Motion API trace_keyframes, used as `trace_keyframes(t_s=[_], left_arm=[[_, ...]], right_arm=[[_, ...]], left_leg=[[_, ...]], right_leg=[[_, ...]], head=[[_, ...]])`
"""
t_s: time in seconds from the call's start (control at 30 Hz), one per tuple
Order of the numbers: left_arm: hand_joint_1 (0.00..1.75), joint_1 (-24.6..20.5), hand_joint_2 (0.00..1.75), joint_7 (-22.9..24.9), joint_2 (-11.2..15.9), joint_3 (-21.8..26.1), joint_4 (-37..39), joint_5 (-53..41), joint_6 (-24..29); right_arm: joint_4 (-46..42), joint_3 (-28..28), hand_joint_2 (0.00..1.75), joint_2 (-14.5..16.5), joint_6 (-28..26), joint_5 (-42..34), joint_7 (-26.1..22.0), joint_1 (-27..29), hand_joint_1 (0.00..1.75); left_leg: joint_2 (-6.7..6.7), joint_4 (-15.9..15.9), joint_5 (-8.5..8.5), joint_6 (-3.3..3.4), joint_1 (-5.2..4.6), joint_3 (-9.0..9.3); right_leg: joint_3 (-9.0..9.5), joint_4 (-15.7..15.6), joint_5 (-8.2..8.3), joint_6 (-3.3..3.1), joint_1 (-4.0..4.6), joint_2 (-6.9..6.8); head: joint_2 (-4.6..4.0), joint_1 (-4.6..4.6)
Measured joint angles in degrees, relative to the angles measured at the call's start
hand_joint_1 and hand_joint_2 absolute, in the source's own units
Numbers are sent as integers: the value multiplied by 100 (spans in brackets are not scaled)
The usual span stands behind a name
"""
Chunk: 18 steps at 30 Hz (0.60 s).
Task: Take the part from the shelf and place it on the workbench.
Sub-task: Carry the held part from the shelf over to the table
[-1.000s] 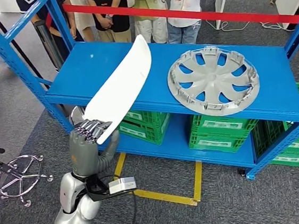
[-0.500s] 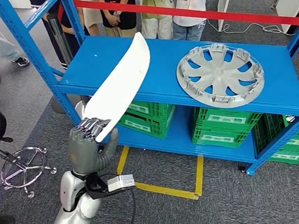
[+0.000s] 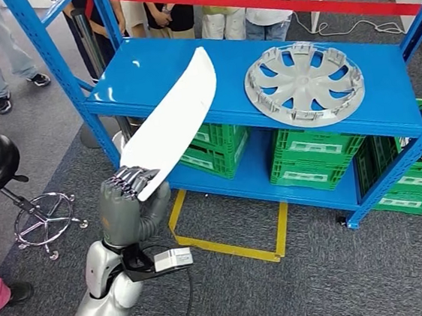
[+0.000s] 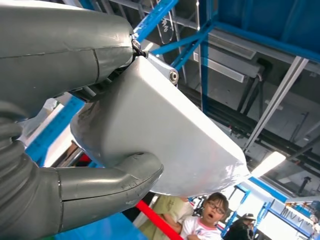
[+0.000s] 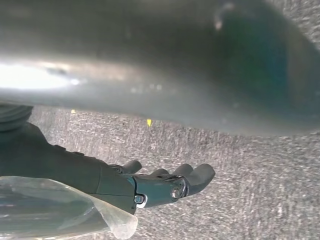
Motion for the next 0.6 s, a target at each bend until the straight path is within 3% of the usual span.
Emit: trace_keyframes(t_s=[0.07, 0.1, 0.17, 0.2, 0.27, 0.33, 0.37, 0.4, 0.43, 0.5, 0.57, 0.6], left_arm=[[175, -15, 175, 1, 2, -17, 0, 19, 0], [175, -23, 175, 2, 3, -28, 1, 26, 0], [175, -34, 175, 8, 9, -50, 3, 39, 0], [175, -43, 175, 12, 11, -65, 7, 45, -1], [175, -70, 175, 25, 11, -103, 19, 67, -2], [175, -93, 175, 37, 11, -143, 40, 108, -2], [175, -104, 175, 41, 12, -161, 56, 131, -2], [175, -119, 175, 44, 13, -181, 76, 152, -2], [175, -139, 175, 48, 13, -202, 96, 175, -2], [175, -187, 175, 54, 14, -245, 134, 210, -2], [175, -254, 175, 57, 15, -288, 177, 263, -2], [175, -303, 175, 67, 15, -318, 208, 298, -2]], right_arm=[[0, -1, 0, -1, -7, 1, 4, 1, 0], [0, -2, 0, -2, -9, 1, 7, 1, 0], [2, -5, 0, -2, -11, -1, 21, 11, 0], [4, -9, 0, -2, -10, -2, 33, 17, 0], [8, -19, 0, -2, 6, -8, 86, 31, 0], [10, -26, 0, -3, 49, -18, 215, 40, 0], [14, -27, 0, -3, 80, -23, 316, 43, 0], [20, -27, 0, -4, 111, -27, 421, 47, 0], [26, -27, 0, -4, 138, -29, 520, 51, 0], [35, -26, 0, -4, 173, -34, 698, 53, 0], [38, -27, 0, -7, 221, -44, 990, 36, 0], [41, -28, 0, -8, 257, -57, 1188, 30, 0]], left_leg=[[-9, -721, -31, 31, -11, 441], [-14, -905, -105, 64, -27, 536], [-12, -984, -82, 165, -43, 519], [-2, -988, -25, 220, -43, 467], [17, -1011, 111, 328, -35, 327], [26, -1002, 243, 378, -62, 159], [29, -995, 309, 386, -78, 72], [32, -985, 375, 389, -94, -19], [32, -971, 437, 387, -107, -112], [24, -935, 551, 369, -124, -273], [12, -893, 663, 328, -143, -387], [10, -886, 725, 304, -144, -421]], right_leg=[[-109, 90, 53, 68, 3, 0], [-141, 109, 93, 106, 3, 0], [-185, 106, 172, 183, -8, 0], [-225, 135, 122, 212, -18, 8], [-386, 479, -284, 251, -29, 36], [-587, 1227, -838, 273, -28, 55], [-645, 1582, -968, 277, -28, 57], [-637, 1804, -959, 275, -27, 57], [-535, 1823, -827, 264, -27, 58], [-44, 1276, -513, 221, -23, 68], [583, 371, -537, 180, -4, 87], [766, 72, -605, 168, 12, 95]], head=[[0, 1], [0, 1], [0, 4], [0, 5], [0, 21], [0, 33], [0, 34], [0, 33], [0, 34], [0, 32], [0, 28], [0, 25]])
